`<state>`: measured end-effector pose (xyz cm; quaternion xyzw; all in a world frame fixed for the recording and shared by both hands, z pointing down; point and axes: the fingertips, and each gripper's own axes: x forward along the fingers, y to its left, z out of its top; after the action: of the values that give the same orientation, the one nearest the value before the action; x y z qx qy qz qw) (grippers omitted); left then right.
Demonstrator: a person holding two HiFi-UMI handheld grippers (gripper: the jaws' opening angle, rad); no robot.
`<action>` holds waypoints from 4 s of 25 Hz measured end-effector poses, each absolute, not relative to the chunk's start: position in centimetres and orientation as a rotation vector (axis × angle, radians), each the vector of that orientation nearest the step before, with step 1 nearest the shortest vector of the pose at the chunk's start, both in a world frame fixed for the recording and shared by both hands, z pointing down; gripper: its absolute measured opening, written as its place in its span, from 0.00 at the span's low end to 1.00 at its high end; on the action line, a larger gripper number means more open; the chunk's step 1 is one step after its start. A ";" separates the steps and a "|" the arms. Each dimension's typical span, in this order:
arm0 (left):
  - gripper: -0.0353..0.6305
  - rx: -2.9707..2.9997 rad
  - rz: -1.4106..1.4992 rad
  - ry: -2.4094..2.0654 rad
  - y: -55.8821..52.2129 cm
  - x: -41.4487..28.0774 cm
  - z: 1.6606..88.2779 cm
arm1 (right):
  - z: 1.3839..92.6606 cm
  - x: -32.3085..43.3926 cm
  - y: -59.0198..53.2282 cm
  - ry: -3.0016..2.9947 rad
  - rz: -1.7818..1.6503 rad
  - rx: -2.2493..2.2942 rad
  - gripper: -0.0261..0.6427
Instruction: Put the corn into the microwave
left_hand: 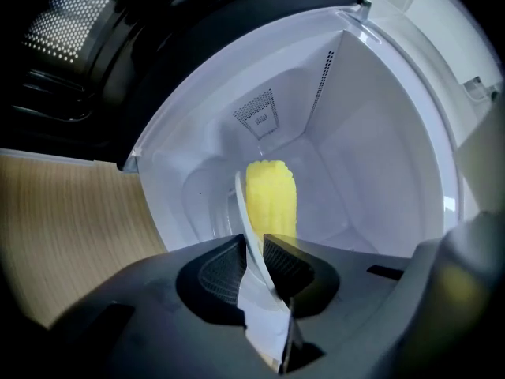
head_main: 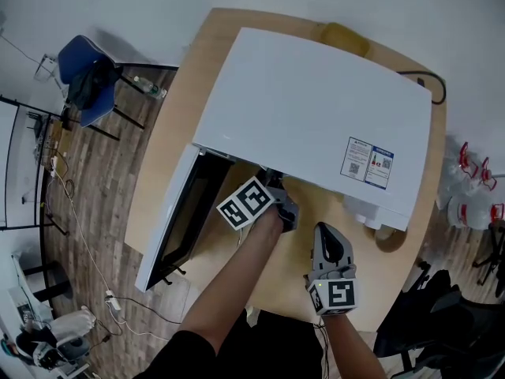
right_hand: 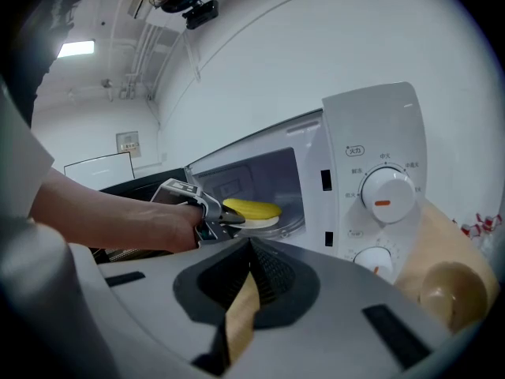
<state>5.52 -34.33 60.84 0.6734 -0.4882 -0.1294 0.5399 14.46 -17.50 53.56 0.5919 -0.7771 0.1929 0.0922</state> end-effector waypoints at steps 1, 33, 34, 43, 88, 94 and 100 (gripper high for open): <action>0.12 1.615 -0.317 -1.181 -34.5 5.4 60.7 | 53.5 14.6 -17.5 -2.308 0.567 1.765 0.13; 0.40 1.899 -0.128 -1.515 -34.9 4.5 60.1 | 54.7 14.7 -15.2 -2.278 0.626 1.723 0.13; 0.41 1.911 -0.111 -1.517 -34.9 4.6 60.1 | 54.6 14.5 -15.1 -2.282 0.625 1.718 0.13; 0.53 1.956 0.118 -1.554 -33.8 5.4 61.5 | 54.4 14.1 -13.9 -2.290 0.635 1.704 0.13; 0.59 2.079 0.317 -1.374 -34.7 4.8 62.1 | 53.0 16.0 -12.1 -2.261 0.652 1.741 0.13; 0.59 2.183 0.410 -1.304 -33.7 5.0 62.1 | 52.1 15.0 -11.1 -2.304 0.615 1.710 0.13; 0.60 2.162 0.384 -1.332 -33.5 4.8 62.1 | 52.1 14.6 -9.8 -2.303 0.636 1.720 0.13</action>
<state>4.78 -33.47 62.15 0.8074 -0.4974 0.1434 0.2829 14.58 -9.79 52.13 0.5815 -0.7785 0.2148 0.0988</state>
